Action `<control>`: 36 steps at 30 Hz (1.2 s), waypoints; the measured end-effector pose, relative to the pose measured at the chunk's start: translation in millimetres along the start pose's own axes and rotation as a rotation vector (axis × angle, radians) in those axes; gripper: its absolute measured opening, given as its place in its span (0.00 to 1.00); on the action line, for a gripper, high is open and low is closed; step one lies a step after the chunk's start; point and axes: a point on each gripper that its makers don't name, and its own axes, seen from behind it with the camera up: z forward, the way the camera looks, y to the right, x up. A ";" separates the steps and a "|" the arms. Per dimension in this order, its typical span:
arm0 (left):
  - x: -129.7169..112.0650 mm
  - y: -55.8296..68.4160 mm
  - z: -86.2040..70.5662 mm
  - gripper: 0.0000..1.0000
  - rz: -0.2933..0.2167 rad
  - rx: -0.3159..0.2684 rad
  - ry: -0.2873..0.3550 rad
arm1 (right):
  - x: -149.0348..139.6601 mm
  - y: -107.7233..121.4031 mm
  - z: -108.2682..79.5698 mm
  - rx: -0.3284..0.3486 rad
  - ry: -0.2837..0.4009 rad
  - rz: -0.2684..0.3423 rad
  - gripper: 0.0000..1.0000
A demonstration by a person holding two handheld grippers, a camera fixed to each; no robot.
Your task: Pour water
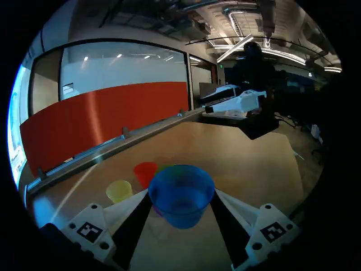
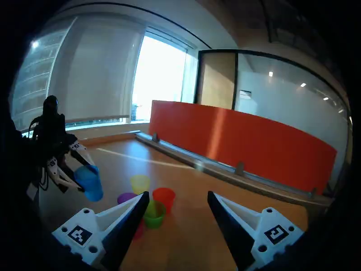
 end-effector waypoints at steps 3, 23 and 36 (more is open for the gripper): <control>7.9 -4.0 -4.4 0.85 -0.003 0.015 0.018 | -0.4 -0.6 2.4 0.005 0.000 0.000 1.00; 50.1 -23.6 -34.3 0.85 -0.012 0.096 0.125 | -12.7 -4.8 22.3 0.041 -0.028 -0.001 1.00; 78.2 -29.2 -48.5 0.85 -0.019 0.111 0.181 | -25.0 -6.1 29.2 0.056 -0.050 0.001 1.00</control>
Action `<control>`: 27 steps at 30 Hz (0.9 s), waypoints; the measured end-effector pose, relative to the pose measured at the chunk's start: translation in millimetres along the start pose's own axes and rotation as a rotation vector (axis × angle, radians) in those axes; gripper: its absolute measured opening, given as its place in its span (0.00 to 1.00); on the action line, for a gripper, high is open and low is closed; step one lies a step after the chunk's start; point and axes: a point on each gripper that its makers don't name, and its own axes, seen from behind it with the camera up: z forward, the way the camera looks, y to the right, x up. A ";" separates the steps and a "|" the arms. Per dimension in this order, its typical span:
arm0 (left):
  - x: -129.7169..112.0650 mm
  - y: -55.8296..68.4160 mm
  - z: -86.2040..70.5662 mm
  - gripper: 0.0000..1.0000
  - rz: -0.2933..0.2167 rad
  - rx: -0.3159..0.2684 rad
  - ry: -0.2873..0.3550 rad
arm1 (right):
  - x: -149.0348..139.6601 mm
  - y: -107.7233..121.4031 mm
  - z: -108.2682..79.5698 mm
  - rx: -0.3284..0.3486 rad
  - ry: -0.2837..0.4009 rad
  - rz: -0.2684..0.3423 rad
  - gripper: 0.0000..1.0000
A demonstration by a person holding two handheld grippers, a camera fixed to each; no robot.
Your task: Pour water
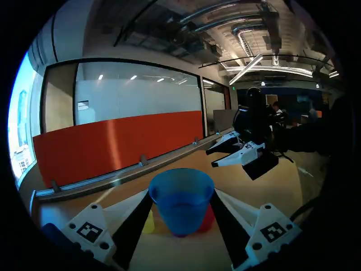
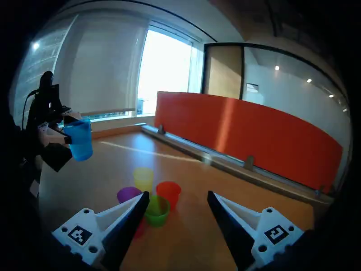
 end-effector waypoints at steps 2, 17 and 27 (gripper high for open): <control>4.9 -0.8 -0.3 0.85 0.001 0.004 0.010 | -2.2 -0.2 1.6 0.003 -0.004 0.001 1.00; 29.0 -12.0 -1.8 0.85 -0.023 0.038 0.058 | -23.0 -4.4 16.9 0.031 -0.048 0.003 1.00; 38.8 -17.3 -0.8 0.85 -0.032 0.043 0.069 | -39.9 -5.6 27.3 0.052 -0.086 -0.003 1.00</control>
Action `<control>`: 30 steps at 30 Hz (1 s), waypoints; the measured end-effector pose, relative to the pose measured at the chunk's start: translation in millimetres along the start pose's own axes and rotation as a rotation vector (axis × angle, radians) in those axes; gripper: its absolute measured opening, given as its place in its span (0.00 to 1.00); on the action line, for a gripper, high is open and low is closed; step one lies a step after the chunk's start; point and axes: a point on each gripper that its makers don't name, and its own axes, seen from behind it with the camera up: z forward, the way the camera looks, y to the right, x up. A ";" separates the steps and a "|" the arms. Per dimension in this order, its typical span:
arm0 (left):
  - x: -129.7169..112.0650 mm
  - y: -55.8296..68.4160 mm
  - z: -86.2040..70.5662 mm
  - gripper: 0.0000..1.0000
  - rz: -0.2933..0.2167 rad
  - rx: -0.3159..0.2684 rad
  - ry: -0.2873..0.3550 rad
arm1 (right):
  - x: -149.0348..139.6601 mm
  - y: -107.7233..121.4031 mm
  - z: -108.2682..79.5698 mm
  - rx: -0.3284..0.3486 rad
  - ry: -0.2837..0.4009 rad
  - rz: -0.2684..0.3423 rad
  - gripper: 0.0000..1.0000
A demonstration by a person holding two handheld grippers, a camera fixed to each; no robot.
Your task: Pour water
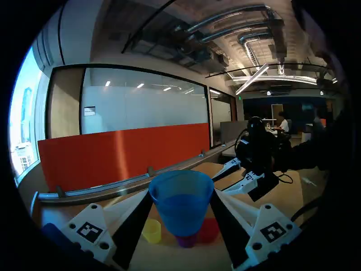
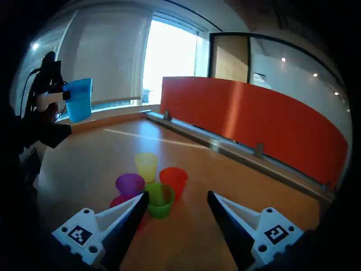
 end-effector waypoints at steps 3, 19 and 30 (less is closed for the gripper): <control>0.9 -1.2 0.1 0.85 -0.003 0.000 -0.001 | -5.5 -0.2 3.2 0.006 -0.013 -0.005 1.00; 14.3 -8.7 0.0 0.85 -0.003 0.005 0.007 | -32.0 -4.1 22.1 0.038 -0.074 -0.024 1.00; 13.8 -10.4 1.1 0.85 0.007 0.008 0.000 | -44.0 -4.0 30.0 0.050 -0.106 -0.027 1.00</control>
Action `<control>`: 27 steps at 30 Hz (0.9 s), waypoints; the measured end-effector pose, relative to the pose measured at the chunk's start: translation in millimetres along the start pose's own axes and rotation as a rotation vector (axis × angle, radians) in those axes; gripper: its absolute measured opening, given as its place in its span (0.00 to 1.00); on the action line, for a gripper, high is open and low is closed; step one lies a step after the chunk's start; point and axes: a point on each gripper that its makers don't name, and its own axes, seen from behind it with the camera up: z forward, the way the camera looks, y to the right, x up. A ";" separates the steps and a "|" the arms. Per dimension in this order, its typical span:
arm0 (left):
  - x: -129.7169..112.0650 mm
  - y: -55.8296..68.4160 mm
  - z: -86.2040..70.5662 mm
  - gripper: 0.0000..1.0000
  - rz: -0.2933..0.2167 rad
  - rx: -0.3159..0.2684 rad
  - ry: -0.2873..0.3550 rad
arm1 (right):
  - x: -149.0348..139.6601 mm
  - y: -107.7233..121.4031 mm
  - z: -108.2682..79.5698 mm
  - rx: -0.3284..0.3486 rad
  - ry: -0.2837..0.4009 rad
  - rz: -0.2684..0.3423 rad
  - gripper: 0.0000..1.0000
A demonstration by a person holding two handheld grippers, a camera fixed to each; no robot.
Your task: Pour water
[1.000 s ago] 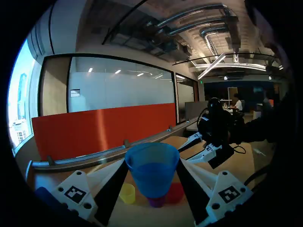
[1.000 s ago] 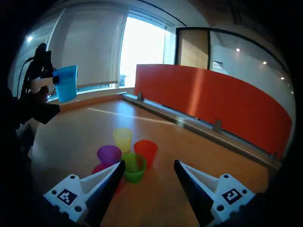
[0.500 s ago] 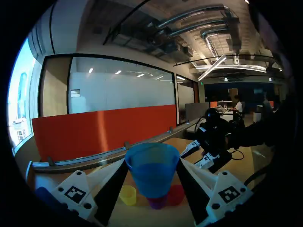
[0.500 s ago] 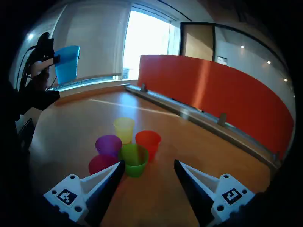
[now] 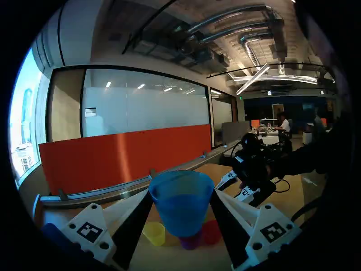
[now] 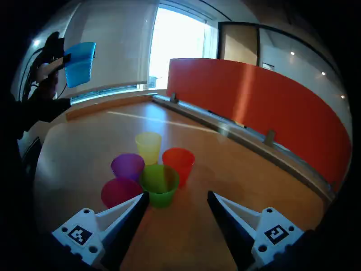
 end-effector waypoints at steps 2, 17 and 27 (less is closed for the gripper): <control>-0.8 -0.8 -0.2 0.85 0.002 0.001 -0.001 | -3.1 -0.7 1.3 0.004 -0.008 -0.001 1.00; -4.4 -3.9 -3.4 0.85 0.001 0.002 -0.007 | -19.8 -8.1 17.1 0.030 -0.070 -0.006 1.00; -9.7 -6.0 -3.7 0.85 0.000 0.004 -0.015 | -29.4 -14.3 29.7 0.050 -0.096 -0.003 1.00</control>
